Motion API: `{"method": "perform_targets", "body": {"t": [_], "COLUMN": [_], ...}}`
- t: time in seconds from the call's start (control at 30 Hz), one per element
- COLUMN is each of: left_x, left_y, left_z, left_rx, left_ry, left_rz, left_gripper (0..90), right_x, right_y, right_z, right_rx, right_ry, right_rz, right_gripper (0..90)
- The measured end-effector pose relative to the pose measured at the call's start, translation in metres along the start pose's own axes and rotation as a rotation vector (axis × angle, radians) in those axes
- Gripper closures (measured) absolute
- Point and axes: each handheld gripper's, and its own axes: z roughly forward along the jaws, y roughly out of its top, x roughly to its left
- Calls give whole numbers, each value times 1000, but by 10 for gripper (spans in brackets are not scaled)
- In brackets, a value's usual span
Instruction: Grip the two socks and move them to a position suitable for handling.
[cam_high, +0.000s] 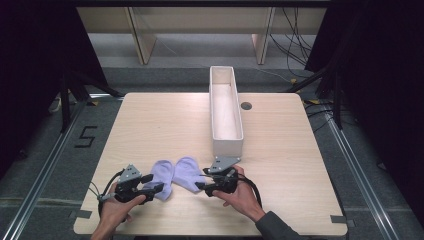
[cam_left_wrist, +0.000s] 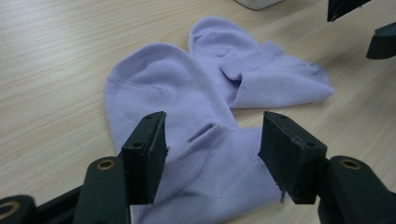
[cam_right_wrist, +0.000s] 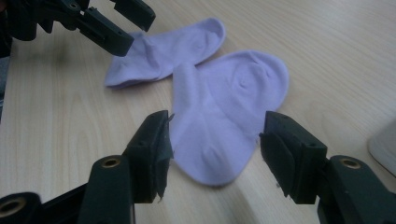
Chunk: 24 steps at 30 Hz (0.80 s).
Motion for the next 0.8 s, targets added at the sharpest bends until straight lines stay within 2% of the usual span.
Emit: {"method": "perform_targets", "body": {"t": [0.07,0.1,0.17,0.27,0.3,0.33,0.37,0.4,0.47,0.67,0.7,0.73,0.8], "left_x": [0,0,-1,-1,1,1,1,0,0,-1,-2,-2,0], "left_y": [0,1,2,1,1,2,2,1,2,2,1,1,0], "left_z": [3,3,4,4,3,3,3,4,4,5,5,5,5], "left_rx": [-4,7,7,9,37,40,40,17,21,18,26,32,62], "left_ry": [-4,3,-5,-3,-2,-4,-4,-3,0,2,12,6,5], "left_rz": [-5,-4,3,-1,25,27,27,15,19,26,38,38,65], "left_gripper": [407,407,407,395,395,389,392,392,393,434,444,451,480], "right_x": [1,2,2,3,2,3,3,4,3,0,-1,-1,-1], "right_y": [1,4,7,10,11,14,14,14,14,13,12,12,11], "right_z": [4,12,19,25,27,32,32,37,42,50,50,51,50], "right_rx": [10,20,23,25,31,42,42,47,59,89,105,101,114], "right_ry": [3,11,24,26,25,34,34,35,31,26,16,17,22], "right_rz": [3,6,-8,-9,-14,-15,-15,-12,-13,-7,-13,-14,-7], "right_gripper": [434,437,438,438,438,438,438,439,440,440,448,451,475]}}
